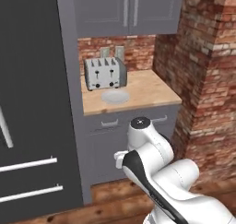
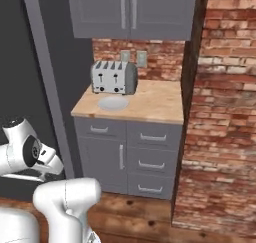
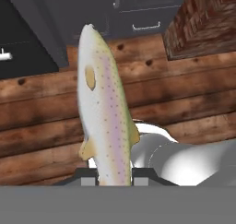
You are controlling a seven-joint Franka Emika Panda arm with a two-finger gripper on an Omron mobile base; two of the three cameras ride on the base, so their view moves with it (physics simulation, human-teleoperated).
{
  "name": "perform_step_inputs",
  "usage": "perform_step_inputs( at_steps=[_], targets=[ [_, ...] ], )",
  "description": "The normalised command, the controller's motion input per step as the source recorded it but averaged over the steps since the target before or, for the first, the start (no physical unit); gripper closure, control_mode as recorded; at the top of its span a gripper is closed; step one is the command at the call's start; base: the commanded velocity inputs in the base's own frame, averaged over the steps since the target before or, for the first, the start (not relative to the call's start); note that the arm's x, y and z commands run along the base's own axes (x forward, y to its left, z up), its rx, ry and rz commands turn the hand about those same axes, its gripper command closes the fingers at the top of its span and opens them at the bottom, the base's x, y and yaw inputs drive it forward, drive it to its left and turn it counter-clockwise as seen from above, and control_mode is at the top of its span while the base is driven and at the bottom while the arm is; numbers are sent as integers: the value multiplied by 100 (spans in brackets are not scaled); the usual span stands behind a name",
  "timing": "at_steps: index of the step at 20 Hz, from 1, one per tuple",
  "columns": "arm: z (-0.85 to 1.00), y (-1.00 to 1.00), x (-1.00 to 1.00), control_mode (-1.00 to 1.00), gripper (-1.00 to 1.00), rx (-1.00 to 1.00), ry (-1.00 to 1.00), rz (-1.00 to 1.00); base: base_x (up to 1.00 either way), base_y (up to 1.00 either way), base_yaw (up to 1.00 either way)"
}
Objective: Take the fish from the oven and place it on the plate on the counter.
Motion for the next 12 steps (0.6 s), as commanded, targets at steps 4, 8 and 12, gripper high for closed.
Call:
perform_step_inputs(
  at_steps=[4, 8, 12],
  targets=[
    [0, 0, 0, 100, 100, 0, 0, 0, 100, -89, 0],
    [0, 0, 0, 100, 100, 0, 0, 0, 100, -62, 0],
    [0, 0, 0, 100, 100, 0, 0, 0, 96, -21, 0]
  ],
)
